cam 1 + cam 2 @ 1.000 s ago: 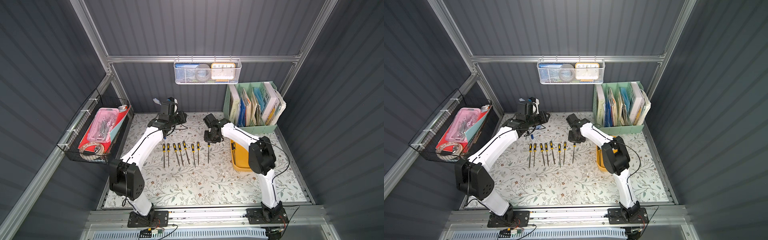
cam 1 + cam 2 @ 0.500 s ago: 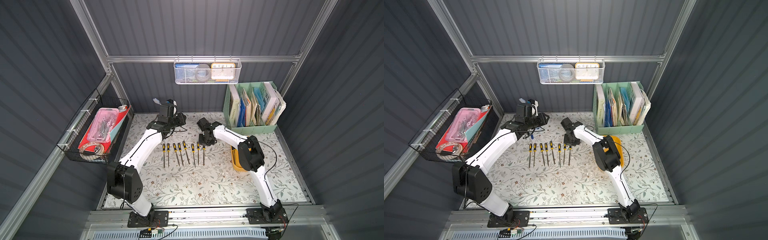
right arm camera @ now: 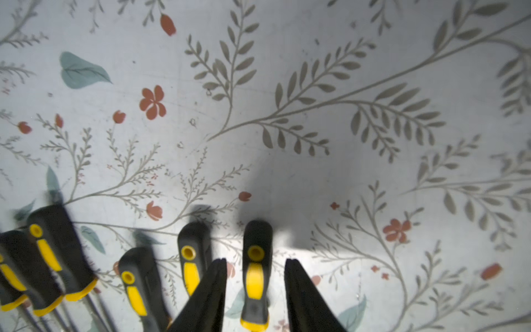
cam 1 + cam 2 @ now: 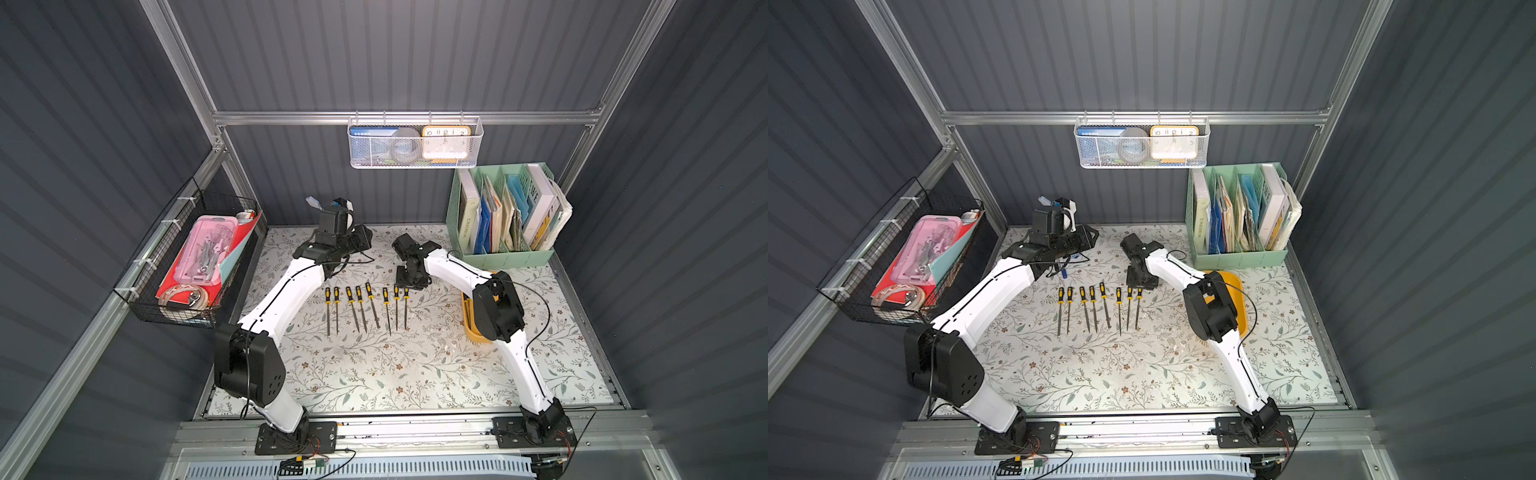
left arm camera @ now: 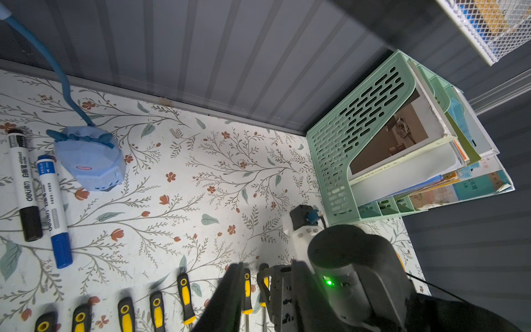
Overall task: Take the file tool out of the storage box
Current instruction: Place the file tool at the center of the board, then pick up the file tool from the storage box.
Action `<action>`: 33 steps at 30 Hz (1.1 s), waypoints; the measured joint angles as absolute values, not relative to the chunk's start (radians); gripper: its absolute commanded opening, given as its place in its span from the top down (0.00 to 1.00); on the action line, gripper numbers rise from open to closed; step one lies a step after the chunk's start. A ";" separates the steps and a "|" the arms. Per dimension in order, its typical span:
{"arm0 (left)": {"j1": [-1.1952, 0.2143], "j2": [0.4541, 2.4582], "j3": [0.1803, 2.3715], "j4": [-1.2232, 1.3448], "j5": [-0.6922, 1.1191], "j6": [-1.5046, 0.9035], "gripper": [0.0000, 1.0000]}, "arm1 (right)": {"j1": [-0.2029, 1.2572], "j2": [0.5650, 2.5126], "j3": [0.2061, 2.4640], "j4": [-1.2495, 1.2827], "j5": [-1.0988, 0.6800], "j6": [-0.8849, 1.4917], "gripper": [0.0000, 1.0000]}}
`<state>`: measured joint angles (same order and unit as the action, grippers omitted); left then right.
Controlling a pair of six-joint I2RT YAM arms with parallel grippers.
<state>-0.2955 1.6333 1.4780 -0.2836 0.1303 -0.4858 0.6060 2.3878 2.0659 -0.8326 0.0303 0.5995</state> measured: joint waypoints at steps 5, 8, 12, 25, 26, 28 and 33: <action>-0.295 1.633 1.479 -0.279 0.131 -0.486 0.67 | 0.596 2.203 1.989 -0.833 0.067 0.569 0.62; -0.295 1.633 1.480 -0.274 0.133 -0.485 0.67 | 0.556 1.980 1.825 -0.806 0.089 0.536 0.67; -0.295 1.633 1.480 -0.262 0.138 -0.485 0.67 | 0.425 1.744 1.599 -0.767 0.098 0.502 0.74; -0.295 1.636 1.493 -0.225 0.161 -0.484 0.68 | 0.184 1.767 1.308 -0.725 0.013 0.439 0.60; -0.295 1.636 1.496 -0.226 0.161 -0.485 0.67 | 0.179 1.788 1.316 -0.720 0.005 0.432 0.59; -0.295 1.637 1.500 -0.226 0.160 -0.484 0.67 | 0.174 1.827 1.331 -0.700 -0.010 0.421 0.59; -0.295 1.638 1.504 -0.228 0.160 -0.484 0.68 | 0.163 1.922 1.374 -0.669 -0.042 0.398 0.59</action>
<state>-0.2955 1.6379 1.5036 -0.2283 0.1600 -0.4839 0.1631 1.9217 1.3735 -0.6685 -0.0418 0.3985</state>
